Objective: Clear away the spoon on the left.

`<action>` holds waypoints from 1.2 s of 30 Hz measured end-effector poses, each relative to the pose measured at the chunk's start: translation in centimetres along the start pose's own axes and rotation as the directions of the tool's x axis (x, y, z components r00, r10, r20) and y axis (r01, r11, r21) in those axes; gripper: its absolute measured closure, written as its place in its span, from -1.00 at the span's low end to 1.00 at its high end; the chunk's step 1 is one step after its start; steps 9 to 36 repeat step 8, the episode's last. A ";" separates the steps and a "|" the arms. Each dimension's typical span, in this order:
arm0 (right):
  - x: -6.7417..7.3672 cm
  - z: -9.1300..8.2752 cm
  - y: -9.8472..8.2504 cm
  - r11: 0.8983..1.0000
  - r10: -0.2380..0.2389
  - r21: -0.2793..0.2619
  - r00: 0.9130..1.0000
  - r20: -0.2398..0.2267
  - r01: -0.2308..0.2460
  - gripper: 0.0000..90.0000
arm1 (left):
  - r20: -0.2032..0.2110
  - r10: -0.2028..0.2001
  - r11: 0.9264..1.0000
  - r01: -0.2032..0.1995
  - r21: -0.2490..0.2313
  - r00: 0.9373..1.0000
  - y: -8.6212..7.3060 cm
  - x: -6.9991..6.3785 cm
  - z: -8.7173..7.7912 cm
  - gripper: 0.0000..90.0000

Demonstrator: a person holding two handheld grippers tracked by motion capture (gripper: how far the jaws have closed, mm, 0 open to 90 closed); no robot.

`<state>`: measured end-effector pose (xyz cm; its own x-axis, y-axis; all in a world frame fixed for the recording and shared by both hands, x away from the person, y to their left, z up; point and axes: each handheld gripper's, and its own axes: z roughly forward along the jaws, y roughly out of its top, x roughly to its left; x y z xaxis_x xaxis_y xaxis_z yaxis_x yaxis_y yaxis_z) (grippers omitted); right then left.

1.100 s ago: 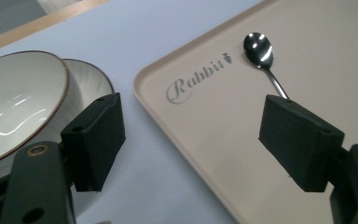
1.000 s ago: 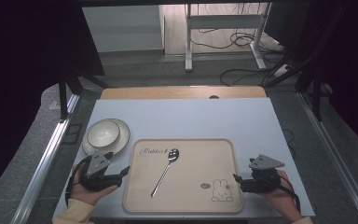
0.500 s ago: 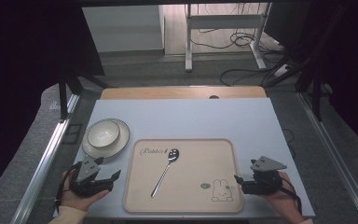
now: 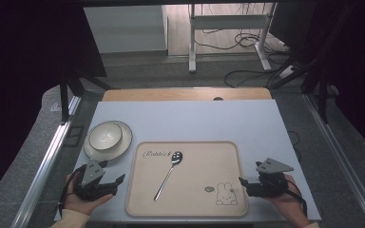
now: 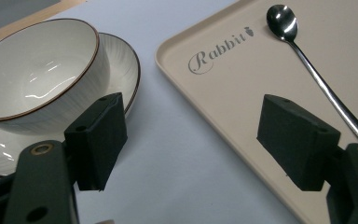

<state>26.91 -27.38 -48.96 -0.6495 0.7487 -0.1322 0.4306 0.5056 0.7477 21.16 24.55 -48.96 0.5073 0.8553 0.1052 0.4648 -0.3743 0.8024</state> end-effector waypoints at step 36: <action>-0.4 -0.2 0.3 0.997 0.072 -0.041 0.997 0.003 -0.072 -0.64 | 0.007 -0.002 1.000 0.001 0.001 1.000 0.2 -0.1 0.4 -0.47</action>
